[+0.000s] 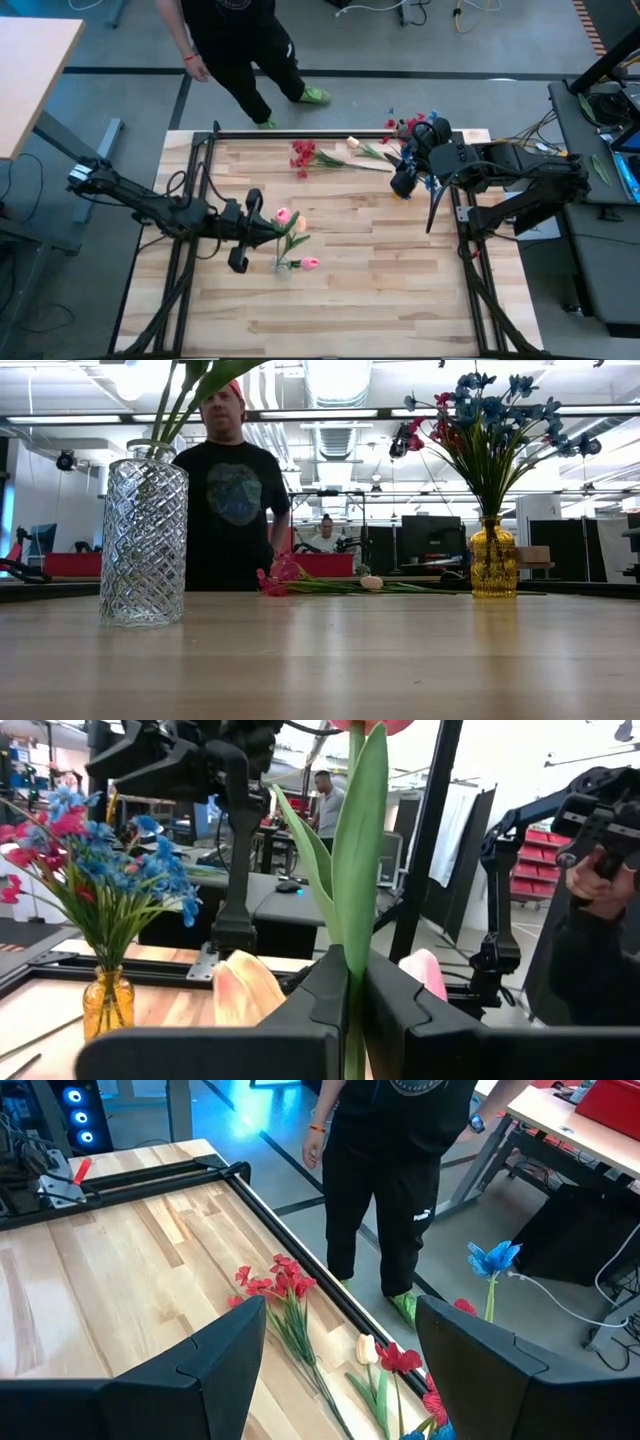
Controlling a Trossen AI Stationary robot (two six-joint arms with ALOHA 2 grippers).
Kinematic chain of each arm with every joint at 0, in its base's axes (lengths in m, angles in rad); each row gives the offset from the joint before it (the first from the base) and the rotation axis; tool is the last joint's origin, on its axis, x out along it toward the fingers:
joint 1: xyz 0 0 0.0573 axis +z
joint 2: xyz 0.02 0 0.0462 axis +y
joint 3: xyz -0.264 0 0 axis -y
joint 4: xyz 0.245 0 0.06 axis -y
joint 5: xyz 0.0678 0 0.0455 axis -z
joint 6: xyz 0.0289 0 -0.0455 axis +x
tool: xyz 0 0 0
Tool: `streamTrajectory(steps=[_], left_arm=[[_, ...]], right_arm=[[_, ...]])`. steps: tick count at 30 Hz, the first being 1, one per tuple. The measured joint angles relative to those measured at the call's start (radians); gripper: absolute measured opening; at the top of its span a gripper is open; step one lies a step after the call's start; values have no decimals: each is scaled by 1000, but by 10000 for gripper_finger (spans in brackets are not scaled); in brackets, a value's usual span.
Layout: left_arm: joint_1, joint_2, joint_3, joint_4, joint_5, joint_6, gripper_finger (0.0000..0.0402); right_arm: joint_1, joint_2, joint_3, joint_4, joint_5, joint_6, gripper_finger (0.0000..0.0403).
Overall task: Sort flowers into vase by color
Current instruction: Put the pink tulip into the transparent vase
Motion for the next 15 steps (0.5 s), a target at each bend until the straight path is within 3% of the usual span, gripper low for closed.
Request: streamTrajectory(steps=[15], left_arm=[[-11,2,0,-75,0,-1,28]], right_arm=[[0,0,0,0,0,0,251]])
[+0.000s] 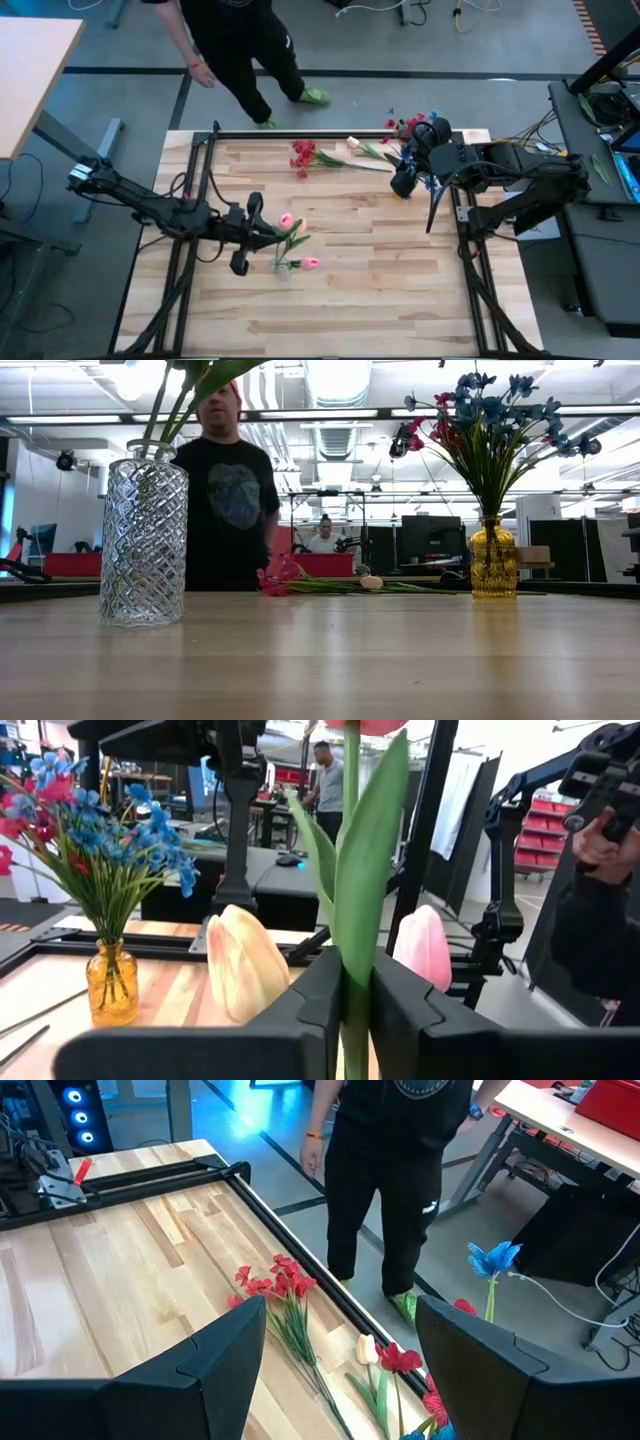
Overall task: Sort flowers into vase by color
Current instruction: Put the pink tulip into the transparent vase, then put the red flowers into the yellow vase
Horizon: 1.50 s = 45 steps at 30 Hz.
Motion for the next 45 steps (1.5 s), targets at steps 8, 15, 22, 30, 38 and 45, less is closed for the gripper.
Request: streamTrajectory(steps=[8,15,22,30,38,45], left_arm=[[-4,0,0,-31,0,0,55],[-6,0,0,-55,0,-4,73],[-6,-28,0,-115,0,-34,90],[-6,-132,14,-275,-16,-91,102],[-6,-213,52,-421,-32,-98,103],[-6,-234,83,-599,-278,-139,103]], right_arm=[[0,0,0,0,0,0,251],[0,0,0,0,0,0,251],[0,0,0,1,-23,4,251],[0,0,0,2,-24,4,251],[0,0,0,2,-26,-18,251],[0,6,0,33,-31,-54,251]])
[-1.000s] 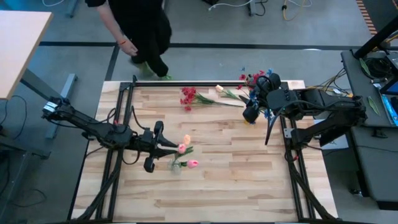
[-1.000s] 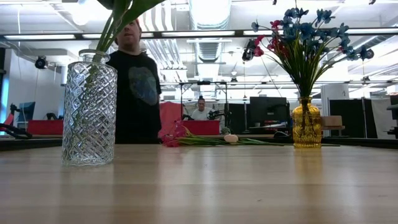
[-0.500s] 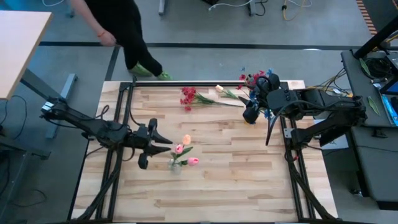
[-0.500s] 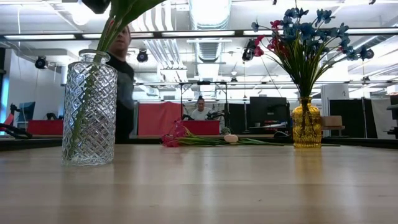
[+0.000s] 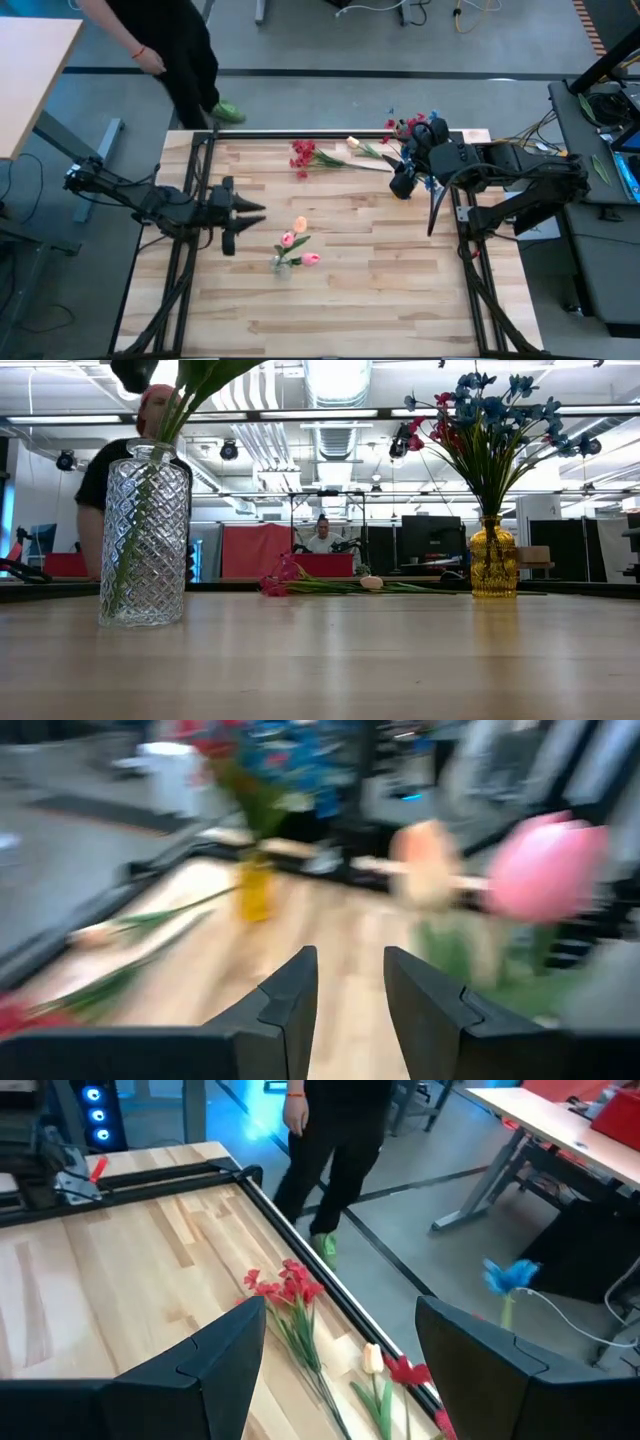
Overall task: Sort flowers into vase by color
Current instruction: Put the red flowers into the yellow vase
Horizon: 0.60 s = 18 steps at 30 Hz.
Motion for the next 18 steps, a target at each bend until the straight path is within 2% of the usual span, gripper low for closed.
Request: streamTrajectory(steps=[2,5,18], left_arm=[[1,-3,3,-47,-75,-8,103],[1,-10,11,-97,-116,-21,103],[2,-63,13,-175,-132,-34,103]], right_arm=[[0,10,0,18,-22,-22,251],[0,34,1,44,-48,-51,251],[0,186,128,66,-47,-167,251]])
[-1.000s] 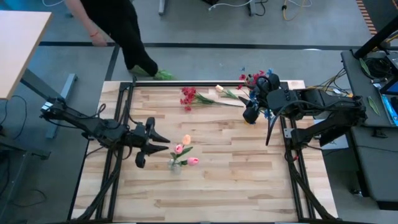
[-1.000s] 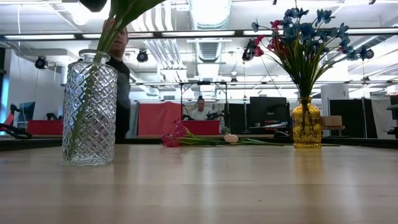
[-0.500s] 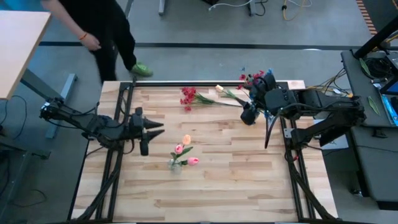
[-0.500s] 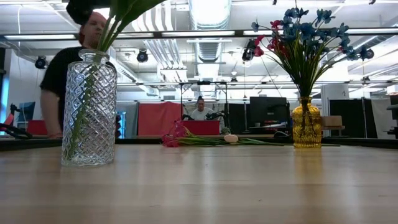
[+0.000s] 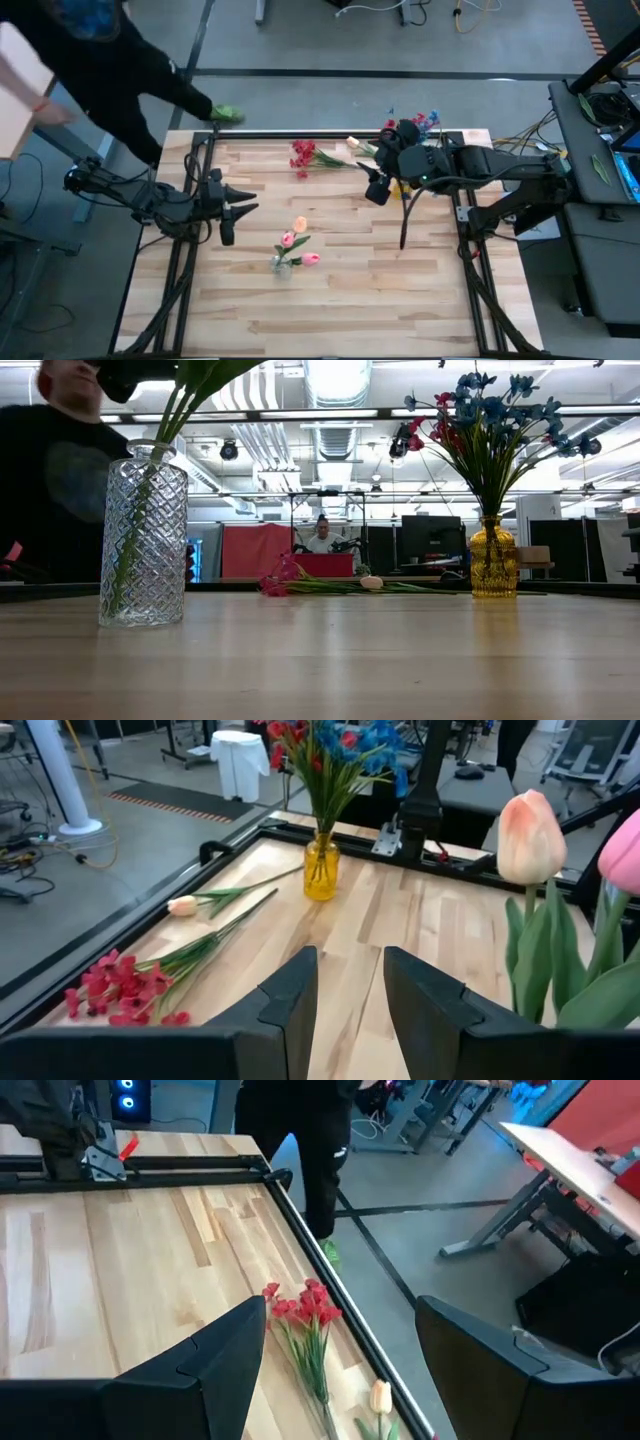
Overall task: Sort flowers into vase by color
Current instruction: Put the red flowers into the yellow vase
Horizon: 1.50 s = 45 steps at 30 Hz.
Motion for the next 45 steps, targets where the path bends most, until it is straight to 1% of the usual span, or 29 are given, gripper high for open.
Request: streamTrajectory(steps=[10,16,20,25,28,32,39,45], left_arm=[[0,-35,-1,-59,-1,-5,103],[0,-55,-1,-107,-1,-12,103],[0,-72,-2,-153,-1,-23,103],[0,-98,-2,-225,0,-43,103],[0,-121,-2,-258,-1,-48,103],[0,-151,-2,-294,0,-49,103],[0,-191,-3,-341,0,-49,103],[0,-210,-4,-354,0,-49,103]], right_arm=[[-6,166,213,0,2,-148,231],[-38,295,356,-4,6,-261,221],[-71,360,417,-6,9,-315,219],[-119,411,450,-9,9,-355,219],[-147,431,446,-14,8,-396,219],[-175,465,440,-67,5,-453,219],[-201,538,435,-178,-2,-412,219],[-225,575,427,-191,-102,-386,219]])
